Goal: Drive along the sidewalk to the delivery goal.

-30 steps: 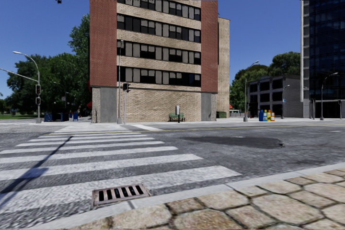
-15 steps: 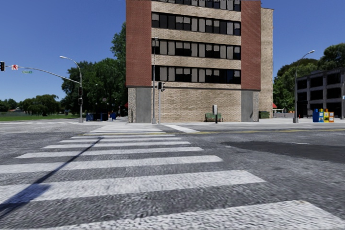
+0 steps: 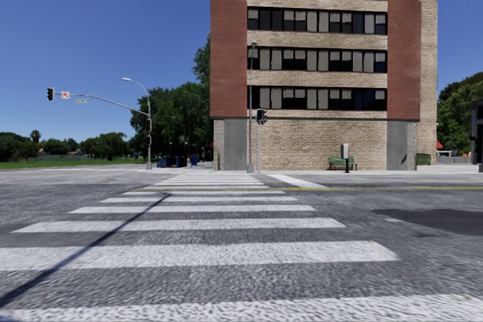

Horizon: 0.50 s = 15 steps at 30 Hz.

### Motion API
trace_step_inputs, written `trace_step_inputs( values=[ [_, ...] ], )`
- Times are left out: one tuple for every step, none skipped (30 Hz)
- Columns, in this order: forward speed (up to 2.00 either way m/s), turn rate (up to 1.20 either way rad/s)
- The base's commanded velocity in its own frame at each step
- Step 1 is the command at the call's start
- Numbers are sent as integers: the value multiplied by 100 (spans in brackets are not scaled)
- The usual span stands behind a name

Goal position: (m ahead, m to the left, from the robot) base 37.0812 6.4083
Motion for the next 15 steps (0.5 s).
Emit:
trace_step_inputs(
  values=[
    [200,9],
    [200,8],
    [200,5],
    [200,2],
    [200,1],
    [200,1],
    [200,1],
    [200,1],
    [200,1],
    [200,1],
    [200,0],
    [200,2],
    [200,15],
    [200,25],
    [200,25]
  ],
)
